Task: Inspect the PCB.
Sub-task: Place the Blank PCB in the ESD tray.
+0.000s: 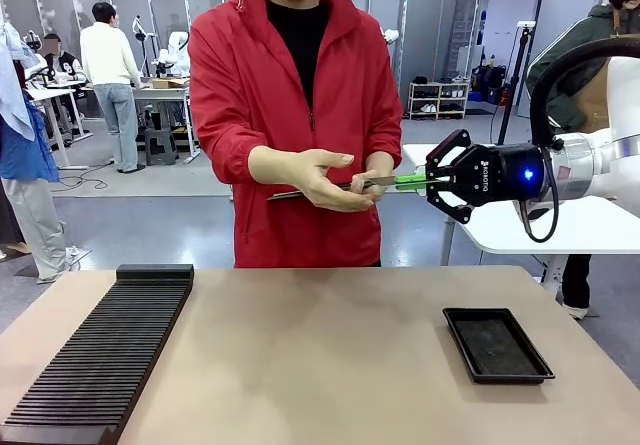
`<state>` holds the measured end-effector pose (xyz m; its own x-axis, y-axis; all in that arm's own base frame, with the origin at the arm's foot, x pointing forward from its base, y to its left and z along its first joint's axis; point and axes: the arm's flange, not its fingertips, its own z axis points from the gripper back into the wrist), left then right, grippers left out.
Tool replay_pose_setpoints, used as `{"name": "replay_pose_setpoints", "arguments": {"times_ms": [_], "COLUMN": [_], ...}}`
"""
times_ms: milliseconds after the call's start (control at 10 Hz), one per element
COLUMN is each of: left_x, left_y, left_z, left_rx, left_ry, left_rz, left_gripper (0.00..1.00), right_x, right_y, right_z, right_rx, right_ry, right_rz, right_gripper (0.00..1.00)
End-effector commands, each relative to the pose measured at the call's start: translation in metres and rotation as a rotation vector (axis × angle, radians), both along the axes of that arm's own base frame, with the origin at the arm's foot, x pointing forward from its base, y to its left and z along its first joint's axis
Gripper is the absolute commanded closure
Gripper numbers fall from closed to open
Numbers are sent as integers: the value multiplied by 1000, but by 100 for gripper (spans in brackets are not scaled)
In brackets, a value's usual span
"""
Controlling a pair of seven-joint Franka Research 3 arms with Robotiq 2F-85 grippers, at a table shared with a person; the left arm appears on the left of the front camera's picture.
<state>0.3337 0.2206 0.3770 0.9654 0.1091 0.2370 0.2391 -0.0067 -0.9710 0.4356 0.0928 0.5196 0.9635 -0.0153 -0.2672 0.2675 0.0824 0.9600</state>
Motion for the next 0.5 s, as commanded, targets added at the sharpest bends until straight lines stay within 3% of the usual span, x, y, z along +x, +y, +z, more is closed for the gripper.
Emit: {"name": "replay_pose_setpoints", "arguments": {"times_ms": [0, 200, 400], "left_x": [-3, -3, -3], "left_y": [-1, -1, -1], "left_z": [2, 2, 2], "left_rx": [8, 8, 8], "left_ry": [-3, -3, -3], "left_rz": [8, 8, 8], "left_gripper": [0, 0, 0], "right_x": [0, 0, -16], "right_y": [0, 0, -29], "right_z": [1, 0, 2], "right_rx": [-1, 0, -90], "right_ry": [-2, 0, -110], "right_rz": [0, 0, 50], "right_gripper": [100, 97, 97]}}
